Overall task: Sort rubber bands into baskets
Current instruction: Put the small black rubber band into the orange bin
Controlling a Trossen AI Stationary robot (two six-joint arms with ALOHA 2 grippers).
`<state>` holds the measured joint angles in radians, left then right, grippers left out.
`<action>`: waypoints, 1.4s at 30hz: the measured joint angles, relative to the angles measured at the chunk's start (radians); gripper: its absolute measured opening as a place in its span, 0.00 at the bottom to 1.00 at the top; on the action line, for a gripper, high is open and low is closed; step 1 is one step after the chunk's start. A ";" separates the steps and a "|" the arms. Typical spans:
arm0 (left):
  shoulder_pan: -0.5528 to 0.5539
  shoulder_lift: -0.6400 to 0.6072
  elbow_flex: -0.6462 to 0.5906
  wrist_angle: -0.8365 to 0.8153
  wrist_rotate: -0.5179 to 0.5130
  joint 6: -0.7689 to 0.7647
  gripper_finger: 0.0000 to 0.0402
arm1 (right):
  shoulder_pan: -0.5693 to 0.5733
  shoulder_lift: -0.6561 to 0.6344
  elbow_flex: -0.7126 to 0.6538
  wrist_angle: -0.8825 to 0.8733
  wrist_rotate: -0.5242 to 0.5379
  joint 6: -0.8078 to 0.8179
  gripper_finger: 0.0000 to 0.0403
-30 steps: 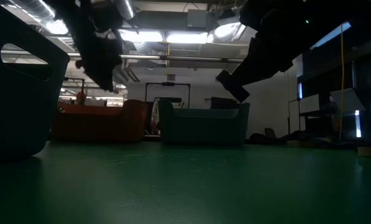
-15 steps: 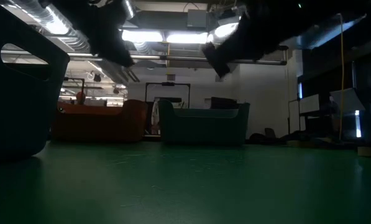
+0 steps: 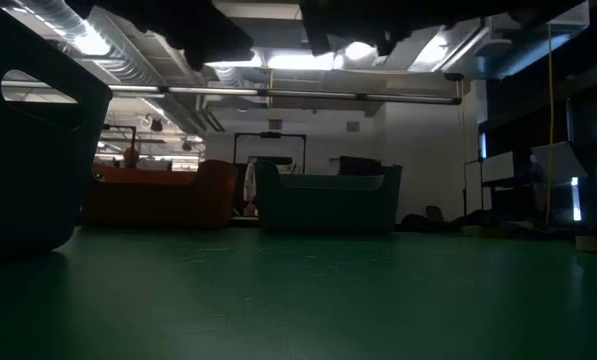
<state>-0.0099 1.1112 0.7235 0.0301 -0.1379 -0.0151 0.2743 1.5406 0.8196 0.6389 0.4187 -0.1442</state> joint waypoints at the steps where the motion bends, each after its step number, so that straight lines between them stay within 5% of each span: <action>1: -0.017 0.016 0.000 0.010 0.000 0.017 0.39 | -0.012 0.000 0.000 0.020 -0.029 -0.001 0.04; 10: -0.090 0.138 -0.002 0.143 0.002 0.118 0.39 | -0.095 0.000 0.000 0.210 -0.238 -0.003 0.04; 42: -0.123 0.195 -0.001 0.313 0.052 0.069 0.39 | -0.072 0.063 0.000 0.174 -0.362 -0.018 0.04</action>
<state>-0.1333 1.3060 0.7227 0.3431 -0.0855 0.0535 0.2024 1.6039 0.8200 0.8131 0.0562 -0.1623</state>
